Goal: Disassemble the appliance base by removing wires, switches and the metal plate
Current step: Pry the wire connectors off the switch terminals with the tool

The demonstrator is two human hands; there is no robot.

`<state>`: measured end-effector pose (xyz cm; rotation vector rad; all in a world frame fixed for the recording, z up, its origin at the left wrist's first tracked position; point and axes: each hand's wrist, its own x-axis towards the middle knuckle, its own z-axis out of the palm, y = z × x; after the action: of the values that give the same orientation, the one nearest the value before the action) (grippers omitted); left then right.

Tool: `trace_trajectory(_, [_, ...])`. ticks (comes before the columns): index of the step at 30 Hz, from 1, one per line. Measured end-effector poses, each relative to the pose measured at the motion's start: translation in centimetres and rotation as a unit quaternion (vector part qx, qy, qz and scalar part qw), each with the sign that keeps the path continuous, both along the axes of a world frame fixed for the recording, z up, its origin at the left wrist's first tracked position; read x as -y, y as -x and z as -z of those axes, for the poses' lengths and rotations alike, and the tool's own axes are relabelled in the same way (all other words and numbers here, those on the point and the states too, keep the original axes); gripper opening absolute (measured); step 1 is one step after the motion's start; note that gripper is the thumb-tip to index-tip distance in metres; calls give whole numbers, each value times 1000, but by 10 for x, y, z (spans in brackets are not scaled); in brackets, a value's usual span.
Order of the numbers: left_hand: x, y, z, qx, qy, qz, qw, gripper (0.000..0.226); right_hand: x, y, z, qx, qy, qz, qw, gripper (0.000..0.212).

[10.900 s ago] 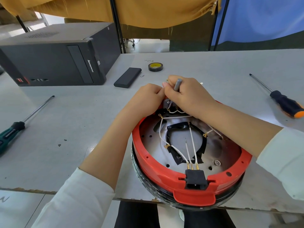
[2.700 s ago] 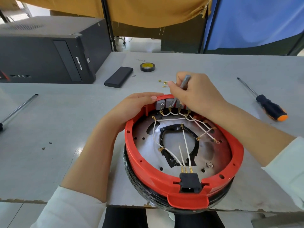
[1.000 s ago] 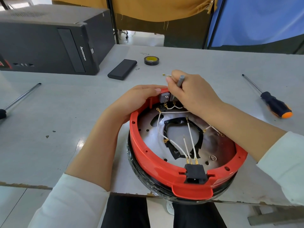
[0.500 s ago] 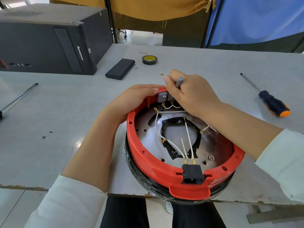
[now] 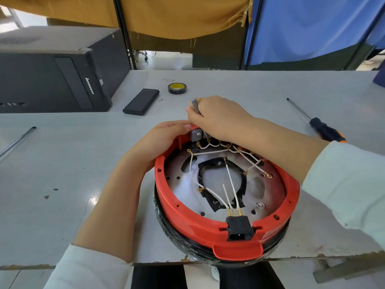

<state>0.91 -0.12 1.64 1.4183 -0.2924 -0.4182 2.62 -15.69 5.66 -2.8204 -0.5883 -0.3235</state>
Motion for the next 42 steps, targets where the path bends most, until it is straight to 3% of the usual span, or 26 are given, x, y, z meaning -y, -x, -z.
trace_trajectory(5, [-2,-1,2,13,-31,-1,999,31,1,8,1,82,86,-40,992,30])
trace_trajectory(11, [-1,0,0,-5,-10,-2,1000,29,-2,-4,-3,-7,4,-12,1000,40])
trace_trajectory(16, [-1,0,1,-6,-13,3,1000,28,-2,3,-3,37,42,-28,998,38])
trace_trajectory(22, [-2,-1,1,-14,-16,2,1000,29,20,19,8,4,-199,-16,980,40])
trace_trajectory(26, [-1,-3,2,-28,-17,-4,999,32,31,18,18,9,-277,6,961,41])
trace_trajectory(38, [-1,-3,3,-19,-17,-8,1000,32,28,20,26,80,-265,-22,961,44])
trace_trajectory(42, [0,-2,3,-28,-8,-14,999,32,30,16,29,52,-291,-1,955,43])
